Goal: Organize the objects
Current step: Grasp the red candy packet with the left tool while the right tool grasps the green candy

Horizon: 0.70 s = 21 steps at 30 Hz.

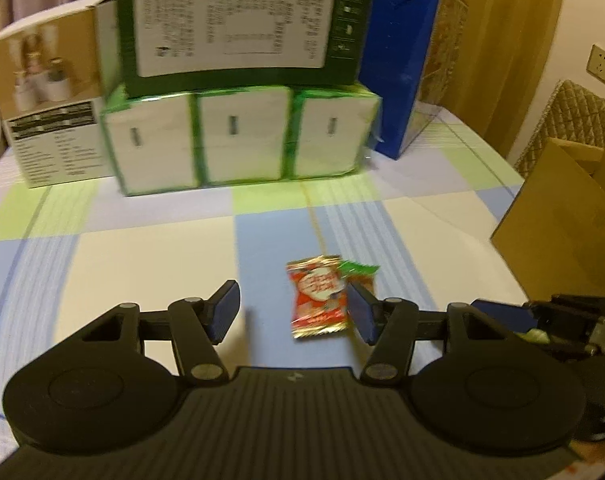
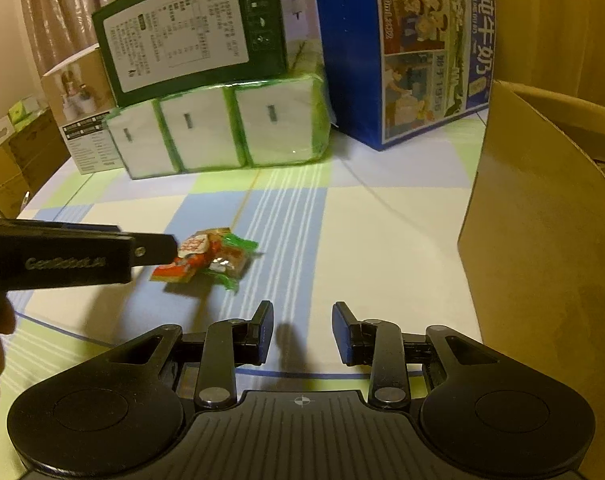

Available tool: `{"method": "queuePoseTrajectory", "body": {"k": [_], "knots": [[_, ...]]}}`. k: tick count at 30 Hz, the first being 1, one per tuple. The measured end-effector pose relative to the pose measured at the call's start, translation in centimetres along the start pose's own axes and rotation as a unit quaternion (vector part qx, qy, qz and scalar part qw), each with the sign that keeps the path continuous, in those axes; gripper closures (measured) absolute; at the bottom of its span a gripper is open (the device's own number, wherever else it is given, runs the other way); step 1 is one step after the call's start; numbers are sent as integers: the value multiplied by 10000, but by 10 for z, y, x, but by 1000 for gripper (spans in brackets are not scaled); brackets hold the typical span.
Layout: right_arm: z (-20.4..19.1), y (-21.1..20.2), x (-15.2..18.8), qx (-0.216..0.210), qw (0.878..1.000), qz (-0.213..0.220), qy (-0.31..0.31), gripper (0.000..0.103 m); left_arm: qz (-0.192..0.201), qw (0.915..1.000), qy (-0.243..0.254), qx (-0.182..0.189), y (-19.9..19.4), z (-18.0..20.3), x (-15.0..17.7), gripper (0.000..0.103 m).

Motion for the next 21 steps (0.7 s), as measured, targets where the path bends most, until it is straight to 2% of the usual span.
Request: {"method": "queuePoseTrajectory", "body": {"k": [5, 8, 10, 15, 18, 21], "knots": [[4, 3, 2, 22, 10000, -42, 16, 72, -97, 9999, 129, -34, 18, 9, -2, 49], [4, 4, 3, 10, 10000, -56, 5, 72, -110, 9999, 58, -63, 24, 4, -2, 55], [4, 4, 3, -17, 10000, -38, 11, 72, -94, 9999, 91, -113, 25, 0, -2, 55], [3, 5, 1, -53, 10000, 25, 23, 72, -121, 9988, 464, -89, 28, 3, -1, 55], [3, 4, 1, -50, 10000, 47, 3, 72, -235, 9977, 631, -75, 33, 2, 3, 65], [1, 4, 0, -103, 9999, 87, -10, 72, -222, 9980, 593, -51, 32, -4, 6, 68]]}}
Point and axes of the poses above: each gripper's, at about its wrist camera, not at the fingertips, and y roughly the way its jaws point, z to its right, x to its underside, the point moved 3 cm from there along y, roughly the way its jaws point, and after that the axes turned 2 degrees about -z, right-handed, at the moved point
